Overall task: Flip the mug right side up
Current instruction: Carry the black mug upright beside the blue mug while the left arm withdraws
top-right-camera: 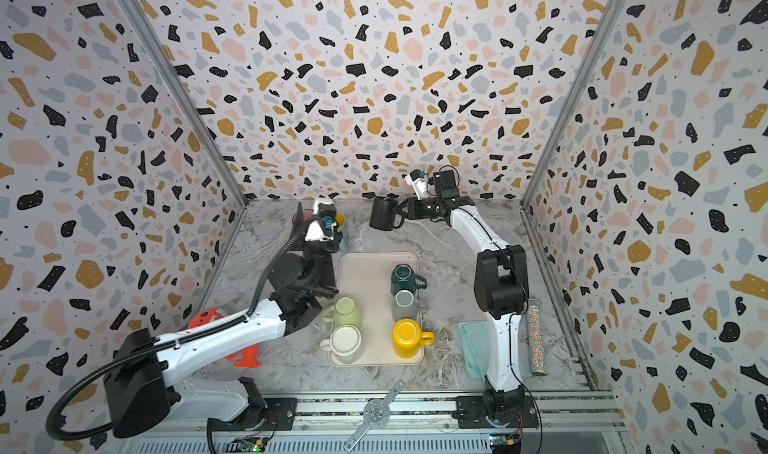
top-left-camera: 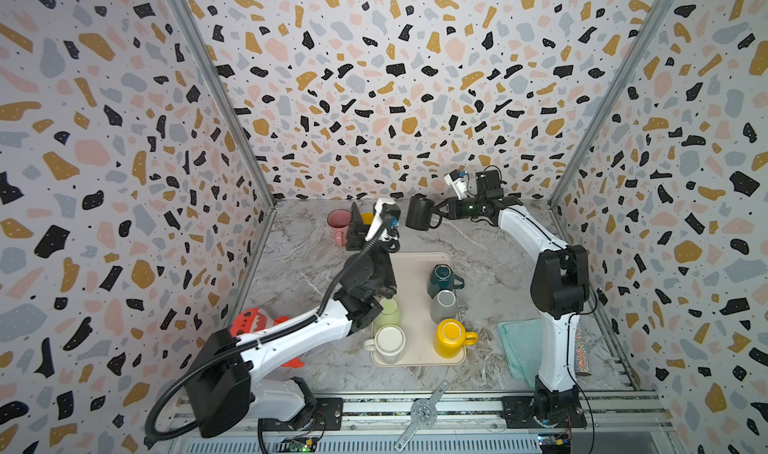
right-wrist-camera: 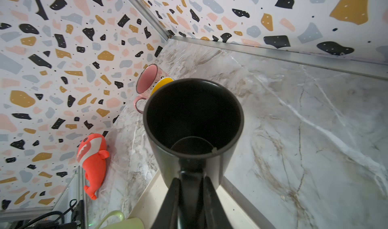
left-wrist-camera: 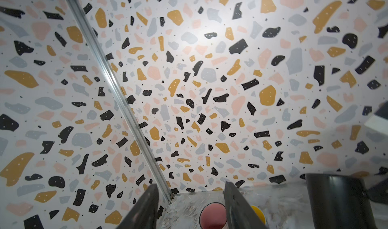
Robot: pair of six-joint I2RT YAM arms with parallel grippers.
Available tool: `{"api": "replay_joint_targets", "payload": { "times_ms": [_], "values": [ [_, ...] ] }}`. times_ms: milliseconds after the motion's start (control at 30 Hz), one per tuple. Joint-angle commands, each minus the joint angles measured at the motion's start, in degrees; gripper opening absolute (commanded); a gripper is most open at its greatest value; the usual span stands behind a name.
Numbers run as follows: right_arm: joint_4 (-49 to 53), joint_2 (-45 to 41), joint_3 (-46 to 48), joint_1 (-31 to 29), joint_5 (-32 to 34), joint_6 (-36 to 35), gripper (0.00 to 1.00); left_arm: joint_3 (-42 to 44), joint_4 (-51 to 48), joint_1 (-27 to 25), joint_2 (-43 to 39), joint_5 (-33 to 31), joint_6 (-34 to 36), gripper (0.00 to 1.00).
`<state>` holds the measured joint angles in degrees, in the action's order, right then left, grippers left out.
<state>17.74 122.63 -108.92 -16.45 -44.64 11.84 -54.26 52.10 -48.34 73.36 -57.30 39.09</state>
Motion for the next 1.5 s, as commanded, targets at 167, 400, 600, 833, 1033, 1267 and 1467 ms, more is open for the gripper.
{"api": "replay_joint_targets", "payload": {
  "times_ms": [167, 400, 600, 833, 1033, 1267, 1467],
  "values": [
    [-3.33, 2.81, -7.15, -5.22, 6.9, -4.53, 0.0, -5.9, -31.2, 8.31, -7.44, 14.47, -31.02, 0.52],
    [-2.69, 5.26, -10.36, -9.27, 13.22, -7.41, 0.0, -6.45, -38.08, 15.17, -11.02, 27.35, -42.03, 0.52],
    [-4.31, 6.73, -10.26, -10.7, 17.71, -6.78, 0.0, -6.85, -41.67, 19.11, -11.4, 35.53, -47.44, 0.52],
    [-5.93, 7.79, -9.84, -12.16, 21.91, -6.14, 0.0, -5.98, -42.62, 21.59, -11.21, 40.06, -50.42, 0.52],
    [-7.24, 9.07, -9.56, -13.06, 22.27, -4.9, 0.0, -4.84, -42.0, 22.32, -11.05, 40.77, -50.58, 0.52],
    [-7.41, 9.21, -8.67, -13.95, 25.33, -5.17, 0.0, -3.86, -41.82, 22.92, -11.52, 40.61, -50.47, 0.52],
    [-8.46, 8.44, -6.0, -15.09, 27.4, -5.33, 0.0, -3.02, -41.58, 23.06, -12.37, 40.36, -50.43, 0.52]
  ]
}}
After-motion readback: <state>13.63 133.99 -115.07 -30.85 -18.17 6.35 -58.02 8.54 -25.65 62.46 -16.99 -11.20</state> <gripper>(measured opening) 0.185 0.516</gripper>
